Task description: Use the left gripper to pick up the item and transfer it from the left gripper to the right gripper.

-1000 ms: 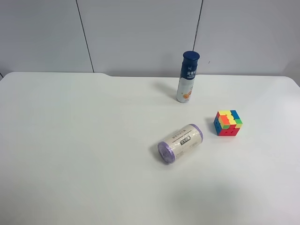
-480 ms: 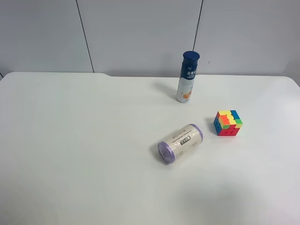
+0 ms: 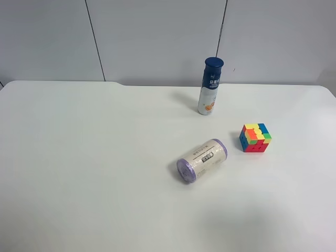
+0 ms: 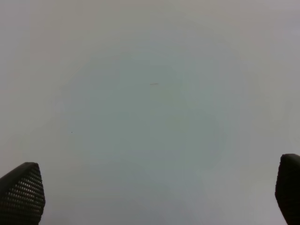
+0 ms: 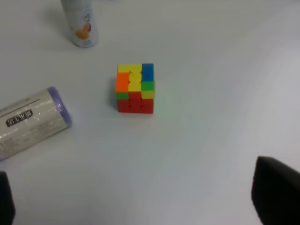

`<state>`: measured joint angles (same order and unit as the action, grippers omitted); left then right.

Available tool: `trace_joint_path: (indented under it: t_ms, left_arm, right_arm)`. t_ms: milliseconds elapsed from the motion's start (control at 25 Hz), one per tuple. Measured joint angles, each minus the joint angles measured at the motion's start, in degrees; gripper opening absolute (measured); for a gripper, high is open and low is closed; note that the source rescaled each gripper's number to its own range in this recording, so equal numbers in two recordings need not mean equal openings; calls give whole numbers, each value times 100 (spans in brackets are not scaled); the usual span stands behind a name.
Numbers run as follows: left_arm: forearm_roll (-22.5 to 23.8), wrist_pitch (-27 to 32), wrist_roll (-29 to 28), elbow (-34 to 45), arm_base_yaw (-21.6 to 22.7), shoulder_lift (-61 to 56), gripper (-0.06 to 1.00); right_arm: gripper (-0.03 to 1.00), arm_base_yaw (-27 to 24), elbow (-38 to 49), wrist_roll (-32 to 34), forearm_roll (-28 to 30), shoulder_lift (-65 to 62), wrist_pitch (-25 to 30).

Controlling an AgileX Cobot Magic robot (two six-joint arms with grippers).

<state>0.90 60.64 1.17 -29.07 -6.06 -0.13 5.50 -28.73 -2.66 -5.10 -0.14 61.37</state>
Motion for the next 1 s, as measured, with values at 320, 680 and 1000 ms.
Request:
trace_joint_path:
  t_ms: [320,680,1000]
  left_arm:
    - [0,0,0,0,0,0,100]
    - [0,-10,0,0,0,0,100]
    - [0,-10,0,0,0,0,100]
  right_arm:
    - [100,0,0,0,0,0,0]
    - [100,0,0,0,0,0,0]
    - [100,0,0,0,0,0,0]
